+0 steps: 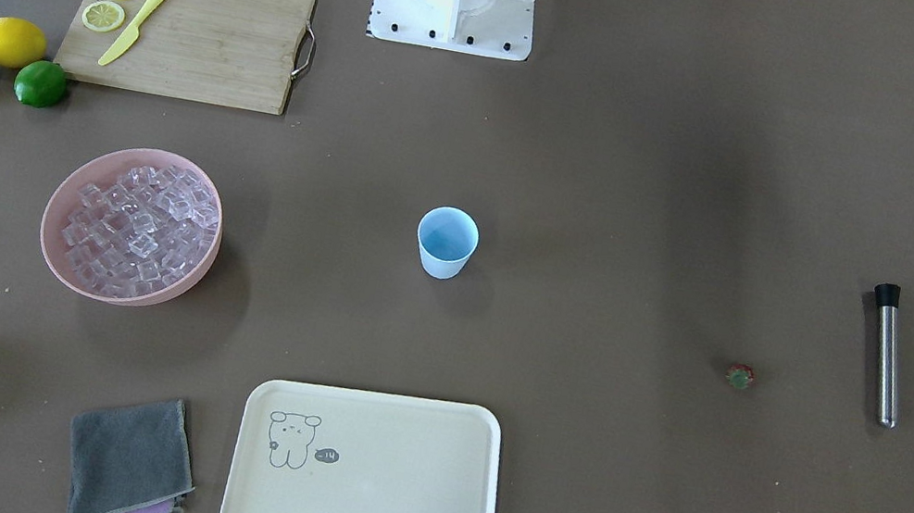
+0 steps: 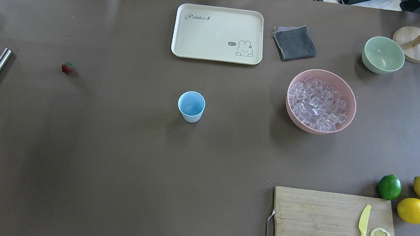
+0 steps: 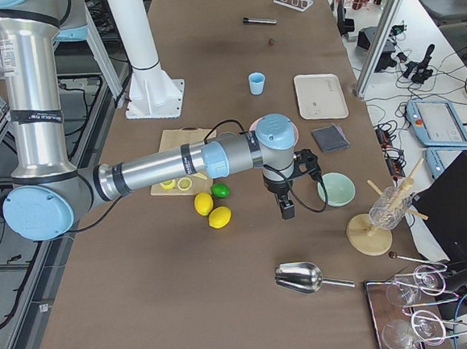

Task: Mash ice and strawberries in cup
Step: 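Move the right gripper over the pink bowl of ice cubes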

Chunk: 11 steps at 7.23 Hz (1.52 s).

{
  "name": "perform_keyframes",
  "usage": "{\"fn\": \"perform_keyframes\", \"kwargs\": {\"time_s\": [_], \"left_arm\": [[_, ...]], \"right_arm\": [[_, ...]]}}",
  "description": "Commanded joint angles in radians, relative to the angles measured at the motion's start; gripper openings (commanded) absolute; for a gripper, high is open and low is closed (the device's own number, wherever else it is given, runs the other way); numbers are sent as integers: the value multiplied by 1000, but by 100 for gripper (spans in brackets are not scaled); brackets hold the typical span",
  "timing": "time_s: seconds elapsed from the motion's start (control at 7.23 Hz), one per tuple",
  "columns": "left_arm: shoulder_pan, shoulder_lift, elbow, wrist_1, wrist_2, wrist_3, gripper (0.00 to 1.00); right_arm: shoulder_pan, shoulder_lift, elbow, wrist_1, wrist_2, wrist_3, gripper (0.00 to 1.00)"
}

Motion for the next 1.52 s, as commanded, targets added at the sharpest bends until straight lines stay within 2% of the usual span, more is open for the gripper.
{"fn": "perform_keyframes", "kwargs": {"time_s": [0.0,0.28,0.69,0.83,1.11,1.38], "left_arm": [[-5,41,-22,23,-5,9,98],[-13,64,-69,24,-30,9,98],[-4,54,-56,116,21,15,98],[-5,57,-65,117,19,38,98],[-5,63,-89,117,21,38,98],[-2,48,-83,120,27,37,98]], "right_arm": [[1,-5,8,-2,3,0,99],[1,-7,13,-2,8,0,99],[-2,20,13,0,8,41,99],[-57,68,17,6,8,175,99],[-247,213,33,8,-15,372,98],[-402,335,28,8,-58,495,96]]}}
